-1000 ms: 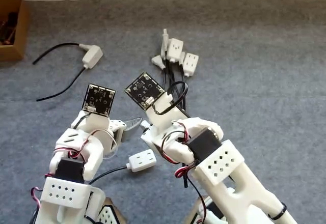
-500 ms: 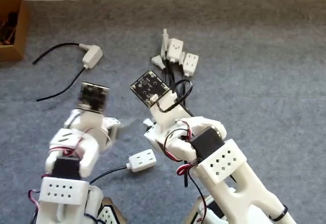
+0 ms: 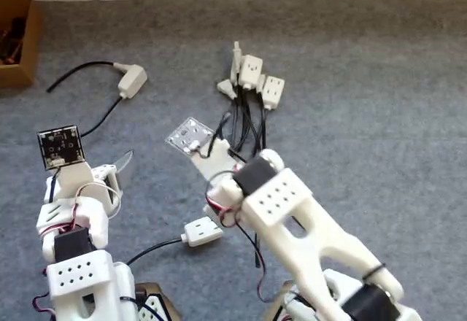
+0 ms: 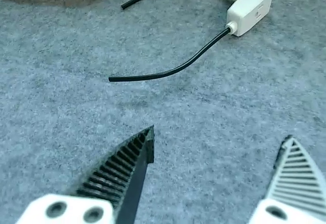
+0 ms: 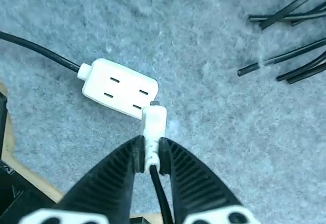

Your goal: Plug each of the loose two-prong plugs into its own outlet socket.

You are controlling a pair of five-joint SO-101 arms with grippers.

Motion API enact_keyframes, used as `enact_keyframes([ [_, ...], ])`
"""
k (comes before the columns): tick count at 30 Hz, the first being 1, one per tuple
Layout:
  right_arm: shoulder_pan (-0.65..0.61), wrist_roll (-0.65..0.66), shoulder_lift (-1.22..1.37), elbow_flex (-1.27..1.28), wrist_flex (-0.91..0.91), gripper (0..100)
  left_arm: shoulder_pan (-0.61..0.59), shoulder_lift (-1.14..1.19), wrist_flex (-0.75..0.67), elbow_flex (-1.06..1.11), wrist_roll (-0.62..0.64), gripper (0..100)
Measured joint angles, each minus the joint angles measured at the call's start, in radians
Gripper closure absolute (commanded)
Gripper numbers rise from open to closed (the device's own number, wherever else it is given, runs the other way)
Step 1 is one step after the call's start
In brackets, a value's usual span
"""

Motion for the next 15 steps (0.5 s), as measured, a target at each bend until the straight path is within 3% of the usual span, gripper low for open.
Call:
enact_keyframes([
  [8, -0.037, -0.077, 0.106, -0.18, 0.11, 99.2, -0.057, 0.0, -0.025, 0.017, 0.0, 63],
  [15, -0.035, -0.239, 0.149, -0.193, 0.114, 99.2, -0.109, 0.0, -0.025, 0.035, 0.0, 63],
])
